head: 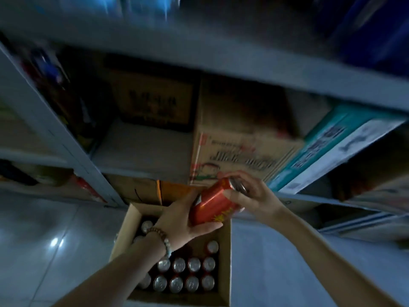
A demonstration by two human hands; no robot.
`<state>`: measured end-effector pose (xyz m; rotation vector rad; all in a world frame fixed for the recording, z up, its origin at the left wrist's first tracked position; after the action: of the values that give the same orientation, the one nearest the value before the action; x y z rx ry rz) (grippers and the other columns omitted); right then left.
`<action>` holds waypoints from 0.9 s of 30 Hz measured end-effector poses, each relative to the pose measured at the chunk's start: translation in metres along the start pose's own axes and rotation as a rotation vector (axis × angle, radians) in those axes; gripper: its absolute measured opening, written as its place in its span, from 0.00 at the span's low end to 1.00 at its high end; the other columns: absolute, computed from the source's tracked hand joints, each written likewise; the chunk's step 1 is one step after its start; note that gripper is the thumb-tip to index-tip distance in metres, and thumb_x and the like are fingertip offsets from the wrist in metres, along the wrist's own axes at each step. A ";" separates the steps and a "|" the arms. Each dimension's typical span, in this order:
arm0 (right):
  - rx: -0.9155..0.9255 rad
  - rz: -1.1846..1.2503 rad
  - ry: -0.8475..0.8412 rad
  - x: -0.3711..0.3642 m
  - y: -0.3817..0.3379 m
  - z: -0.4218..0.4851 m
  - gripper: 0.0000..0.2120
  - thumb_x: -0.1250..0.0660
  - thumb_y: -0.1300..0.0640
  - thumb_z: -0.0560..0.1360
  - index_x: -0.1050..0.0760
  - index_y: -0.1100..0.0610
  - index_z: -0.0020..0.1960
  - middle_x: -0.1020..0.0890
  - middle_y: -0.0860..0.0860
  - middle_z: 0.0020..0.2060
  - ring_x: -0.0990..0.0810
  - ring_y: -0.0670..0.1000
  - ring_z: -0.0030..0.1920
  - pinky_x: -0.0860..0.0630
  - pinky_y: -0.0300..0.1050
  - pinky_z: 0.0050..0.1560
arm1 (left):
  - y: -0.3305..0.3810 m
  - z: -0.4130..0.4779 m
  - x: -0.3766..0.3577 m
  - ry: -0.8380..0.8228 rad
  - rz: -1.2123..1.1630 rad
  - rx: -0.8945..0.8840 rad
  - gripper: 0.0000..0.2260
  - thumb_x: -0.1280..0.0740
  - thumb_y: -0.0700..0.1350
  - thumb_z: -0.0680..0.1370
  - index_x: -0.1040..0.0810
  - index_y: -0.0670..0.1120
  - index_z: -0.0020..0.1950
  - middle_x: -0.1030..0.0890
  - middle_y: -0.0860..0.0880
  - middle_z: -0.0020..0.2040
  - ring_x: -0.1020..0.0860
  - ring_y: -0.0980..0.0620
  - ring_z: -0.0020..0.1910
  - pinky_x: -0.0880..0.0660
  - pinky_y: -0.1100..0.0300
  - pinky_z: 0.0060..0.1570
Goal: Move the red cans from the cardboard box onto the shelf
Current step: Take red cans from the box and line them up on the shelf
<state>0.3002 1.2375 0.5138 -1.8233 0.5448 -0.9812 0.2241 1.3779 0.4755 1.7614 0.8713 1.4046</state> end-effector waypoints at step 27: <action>0.220 0.026 0.393 0.216 -0.285 0.108 0.27 0.22 0.54 0.64 0.28 0.51 0.60 0.22 0.43 0.53 0.23 0.43 0.54 0.26 0.42 0.57 | 0.210 0.141 0.215 0.353 0.394 0.114 0.31 0.49 0.66 0.75 0.41 0.52 0.74 0.39 0.51 0.73 0.39 0.52 0.71 0.40 0.56 0.70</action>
<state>0.4981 1.2660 0.8294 -1.4320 0.6662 -1.3373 0.4169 1.4336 0.7394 1.8724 0.8235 2.0021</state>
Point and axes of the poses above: each hand's wrist, its own z-axis towards the middle knuckle, its own x-axis out of the back of the hand, y = z × x, the point moved 6 cm from there along z, towards the middle knuckle
